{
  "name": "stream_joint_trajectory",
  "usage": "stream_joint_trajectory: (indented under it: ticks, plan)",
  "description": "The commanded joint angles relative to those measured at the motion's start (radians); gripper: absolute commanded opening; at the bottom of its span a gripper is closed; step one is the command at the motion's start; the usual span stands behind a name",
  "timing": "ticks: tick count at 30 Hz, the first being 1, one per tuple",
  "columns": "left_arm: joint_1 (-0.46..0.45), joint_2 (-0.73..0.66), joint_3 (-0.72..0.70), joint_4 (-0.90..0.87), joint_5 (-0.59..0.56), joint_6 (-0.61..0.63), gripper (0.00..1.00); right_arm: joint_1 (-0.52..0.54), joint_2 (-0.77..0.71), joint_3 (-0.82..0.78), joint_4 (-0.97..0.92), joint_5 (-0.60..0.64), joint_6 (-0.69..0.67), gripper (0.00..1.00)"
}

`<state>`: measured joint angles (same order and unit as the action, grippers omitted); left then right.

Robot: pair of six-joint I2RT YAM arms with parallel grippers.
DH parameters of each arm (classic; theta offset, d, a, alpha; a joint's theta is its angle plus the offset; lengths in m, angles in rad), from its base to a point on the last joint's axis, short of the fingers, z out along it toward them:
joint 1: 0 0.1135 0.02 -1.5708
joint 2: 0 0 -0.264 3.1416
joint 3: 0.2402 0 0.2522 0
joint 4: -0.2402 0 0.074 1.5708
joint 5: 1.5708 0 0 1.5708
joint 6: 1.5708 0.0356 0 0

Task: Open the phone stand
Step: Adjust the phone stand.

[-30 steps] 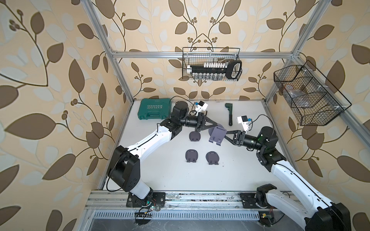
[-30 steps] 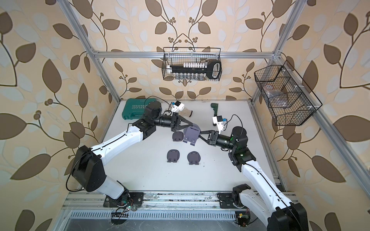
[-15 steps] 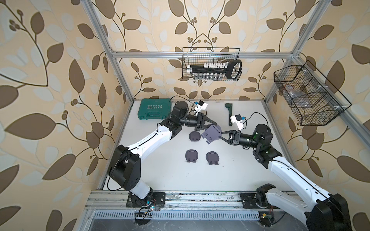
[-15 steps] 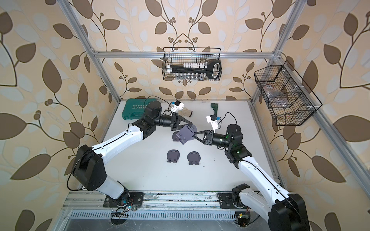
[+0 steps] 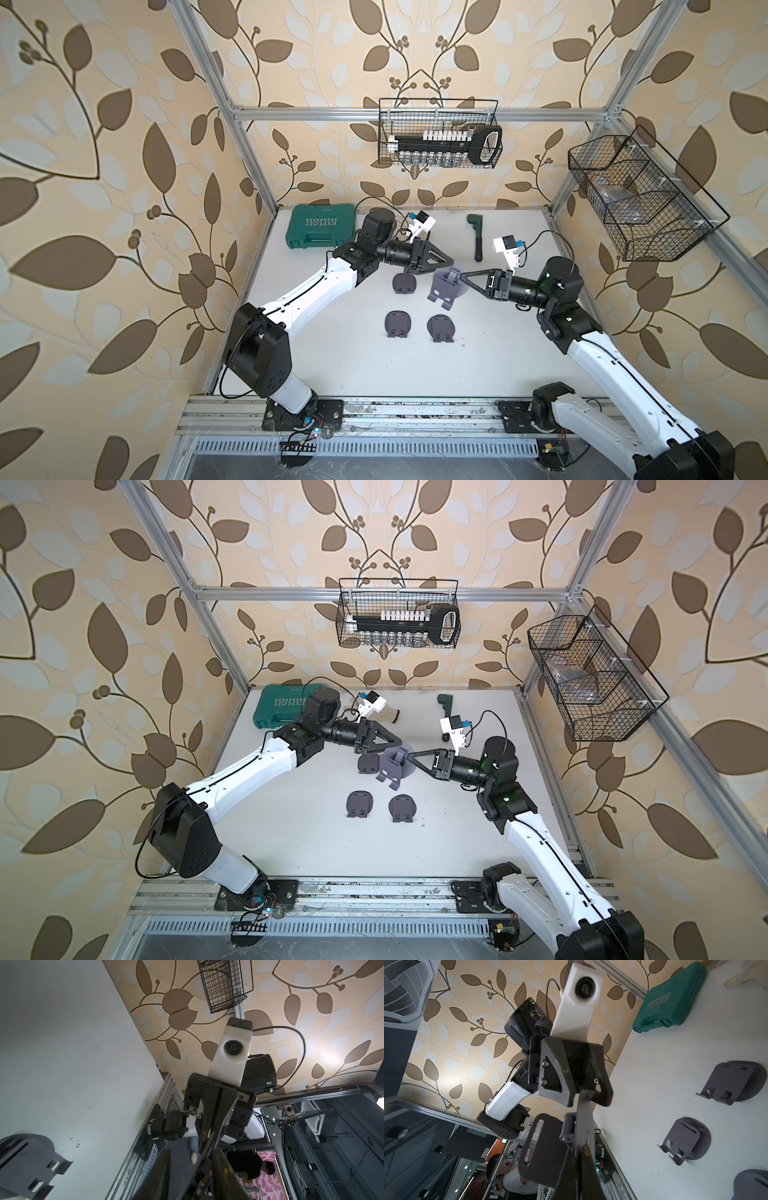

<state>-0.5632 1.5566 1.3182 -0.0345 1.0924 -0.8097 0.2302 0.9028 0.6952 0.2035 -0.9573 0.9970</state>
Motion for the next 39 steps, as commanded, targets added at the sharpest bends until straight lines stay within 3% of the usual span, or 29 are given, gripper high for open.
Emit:
stream_joint_trajectory:
  ticks: [1, 6, 13, 15, 21, 30, 39]
  plan:
    - [0.004, -0.047, 0.065, -0.086, 0.037, 0.08, 0.43, -0.016, -0.021, 0.051, -0.035, -0.08, -0.035, 0.0]
    - [0.035, -0.037, 0.073, -0.081, 0.04, 0.095, 0.44, -0.022, 0.004, 0.025, 0.052, -0.122, 0.038, 0.0]
    - [0.172, -0.107, 0.052, -0.15, 0.068, 0.179, 0.47, -0.051, 0.061, 0.008, 0.142, -0.148, 0.147, 0.0]
    - [0.171, -0.175, 0.004, -0.117, 0.045, 0.166, 0.47, -0.054, 0.082, 0.005, 0.173, -0.149, 0.186, 0.0]
    - [0.152, -0.301, -0.275, 0.347, -0.053, -0.13, 0.47, -0.056, 0.141, -0.027, 0.346, -0.12, 0.347, 0.0]
    - [0.039, -0.3, -0.247, 0.251, -0.112, 0.029, 0.48, -0.055, 0.202, -0.021, 0.504, -0.119, 0.484, 0.0]
    - [0.001, -0.248, -0.19, 0.264, -0.109, 0.066, 0.48, -0.048, 0.228, 0.005, 0.501, -0.127, 0.502, 0.0]
